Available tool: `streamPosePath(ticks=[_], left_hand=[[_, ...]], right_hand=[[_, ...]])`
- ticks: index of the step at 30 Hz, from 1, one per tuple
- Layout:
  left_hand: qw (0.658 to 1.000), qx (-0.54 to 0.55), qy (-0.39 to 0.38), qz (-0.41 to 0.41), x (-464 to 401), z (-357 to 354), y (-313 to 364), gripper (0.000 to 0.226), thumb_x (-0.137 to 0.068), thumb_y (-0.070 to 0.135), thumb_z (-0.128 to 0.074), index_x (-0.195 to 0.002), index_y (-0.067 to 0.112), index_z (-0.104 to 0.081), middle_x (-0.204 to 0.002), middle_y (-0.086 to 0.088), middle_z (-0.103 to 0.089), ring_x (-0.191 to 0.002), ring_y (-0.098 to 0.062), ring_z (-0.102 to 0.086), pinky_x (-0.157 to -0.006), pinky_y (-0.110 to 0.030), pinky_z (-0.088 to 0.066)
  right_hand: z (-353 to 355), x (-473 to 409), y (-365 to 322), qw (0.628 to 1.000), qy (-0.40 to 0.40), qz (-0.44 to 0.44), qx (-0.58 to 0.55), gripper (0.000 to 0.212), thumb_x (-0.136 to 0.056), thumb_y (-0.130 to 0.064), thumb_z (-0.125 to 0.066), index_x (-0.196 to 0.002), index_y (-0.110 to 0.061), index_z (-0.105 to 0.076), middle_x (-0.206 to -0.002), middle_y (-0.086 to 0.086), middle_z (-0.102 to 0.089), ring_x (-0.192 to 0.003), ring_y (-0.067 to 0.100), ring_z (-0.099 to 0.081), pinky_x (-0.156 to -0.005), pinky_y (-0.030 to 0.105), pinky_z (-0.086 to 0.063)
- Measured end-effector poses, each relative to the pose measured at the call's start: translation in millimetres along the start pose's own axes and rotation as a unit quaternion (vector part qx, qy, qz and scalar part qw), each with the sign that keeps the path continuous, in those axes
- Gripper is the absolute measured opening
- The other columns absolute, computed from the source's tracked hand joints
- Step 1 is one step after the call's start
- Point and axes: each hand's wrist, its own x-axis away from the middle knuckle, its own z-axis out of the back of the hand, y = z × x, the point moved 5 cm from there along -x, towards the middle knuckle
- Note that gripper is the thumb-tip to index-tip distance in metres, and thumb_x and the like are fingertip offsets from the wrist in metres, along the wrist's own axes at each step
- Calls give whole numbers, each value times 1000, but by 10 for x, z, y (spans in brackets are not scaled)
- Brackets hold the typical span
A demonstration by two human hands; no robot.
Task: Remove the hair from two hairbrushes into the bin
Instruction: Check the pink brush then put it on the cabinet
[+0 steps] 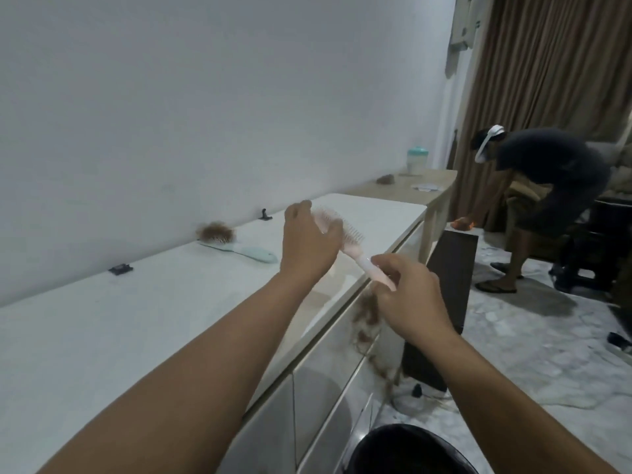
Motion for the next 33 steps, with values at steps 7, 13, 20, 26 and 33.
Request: streamPosePath(ticks=[7, 13, 20, 26, 33], left_hand=[[964, 188, -89, 166, 270, -503, 157, 92, -48, 29, -81, -130, 4, -46, -123, -16, -58, -97, -35, -69, -79, -46, -60], [944, 208, -197, 162, 496, -885, 239, 34, -70, -2, -72, -103, 1, -63, -113, -20, -66, -83, -39, -69, -63, -42, -60], [898, 220, -334, 181, 904, -1286, 281, 23, -85, -5, -55, -105, -6, -67, -93, -18, -64, -67, -26, -60, -60, -35, -57], [875, 233, -347, 246, 1099, -1517, 158, 35, -82, 1, -45, -111, -12, -62, -95, -21, -60, -70, -25, -54, -57, -32, -48], [872, 196, -339, 294, 1137, -1645, -195, 35, -82, 3, -47, -112, -10, -56, -97, -17, -57, -70, -26, -53, -59, -33, -48]], right_hand=[[68, 439, 171, 994, 37, -21, -99, 32, -85, -16, -72, -114, -25, -63, -100, -10, -65, -80, -9, -56, -59, -2, -41], [335, 494, 732, 976, 82, -112, -169, 22, -90, -20, -64, -112, -21, -64, -106, -8, -66, -95, 2, -61, -78, 19, -50], [321, 342, 1474, 912, -36, -210, -349, 68, -82, 2, -66, -141, -22, -42, -140, -11, -49, -116, 24, -60, -77, 36, -52], [238, 428, 1823, 848, -119, -262, -445, 27, -94, -1, -50, -118, -7, -62, -89, 10, -70, -60, 15, -57, -53, 27, -43], [294, 594, 2207, 858, -23, -303, -414, 30, -93, 8, -32, -77, -7, -52, -53, 0, -37, -44, 9, -30, -45, 22, -28]])
